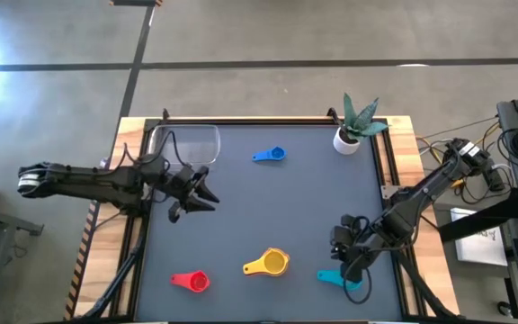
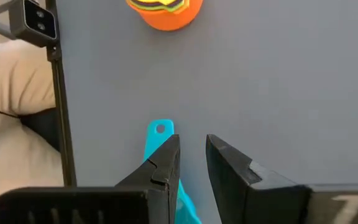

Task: Nest measuring cups in basket
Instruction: Stack the light blue measuring cup on top of the yellow measuring cup

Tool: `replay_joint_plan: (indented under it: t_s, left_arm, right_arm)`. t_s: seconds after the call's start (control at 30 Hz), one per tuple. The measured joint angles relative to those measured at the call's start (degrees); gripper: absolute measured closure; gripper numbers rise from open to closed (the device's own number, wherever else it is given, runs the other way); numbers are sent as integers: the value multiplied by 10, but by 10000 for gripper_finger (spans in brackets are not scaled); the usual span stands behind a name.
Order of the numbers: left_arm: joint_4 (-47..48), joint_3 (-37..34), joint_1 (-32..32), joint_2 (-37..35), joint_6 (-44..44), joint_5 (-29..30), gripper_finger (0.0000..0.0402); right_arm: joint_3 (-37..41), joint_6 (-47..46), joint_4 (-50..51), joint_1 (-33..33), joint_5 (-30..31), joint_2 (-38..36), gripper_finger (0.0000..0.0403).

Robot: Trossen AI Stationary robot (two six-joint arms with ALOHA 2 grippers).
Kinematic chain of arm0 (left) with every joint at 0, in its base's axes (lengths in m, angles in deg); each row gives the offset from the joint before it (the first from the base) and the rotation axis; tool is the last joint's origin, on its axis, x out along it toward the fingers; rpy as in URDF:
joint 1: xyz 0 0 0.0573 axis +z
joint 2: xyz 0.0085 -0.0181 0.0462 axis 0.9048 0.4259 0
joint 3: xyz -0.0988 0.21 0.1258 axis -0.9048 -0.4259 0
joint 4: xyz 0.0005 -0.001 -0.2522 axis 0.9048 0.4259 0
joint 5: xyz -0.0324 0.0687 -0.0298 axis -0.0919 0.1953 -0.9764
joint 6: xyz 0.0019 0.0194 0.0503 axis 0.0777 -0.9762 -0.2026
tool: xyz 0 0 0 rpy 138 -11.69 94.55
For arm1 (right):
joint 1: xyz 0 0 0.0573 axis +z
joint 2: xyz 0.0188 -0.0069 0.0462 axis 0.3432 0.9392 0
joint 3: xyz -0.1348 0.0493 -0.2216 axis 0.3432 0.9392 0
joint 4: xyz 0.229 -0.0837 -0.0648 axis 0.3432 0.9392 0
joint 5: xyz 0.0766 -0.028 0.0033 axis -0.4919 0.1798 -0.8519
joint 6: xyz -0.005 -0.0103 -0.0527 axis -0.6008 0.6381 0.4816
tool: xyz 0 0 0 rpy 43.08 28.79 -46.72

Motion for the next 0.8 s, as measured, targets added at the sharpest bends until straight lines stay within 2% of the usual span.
replay_joint_plan:
  t_s: [0.2, 0.57, 0.8]
  left_arm:
    - [11, 0, 0, 0, 3, 1, 288]
    - [31, 0, 0, -15, -8, 1, 288]
    - [51, 0, 0, -16, -10, 1, 287]
  right_arm:
    - [0, -5, 6, 3, -9, 0, 309]
    - [3, -28, 12, 12, -12, 0, 226]
    - [-9, -61, 36, 35, -66, 54, 220]
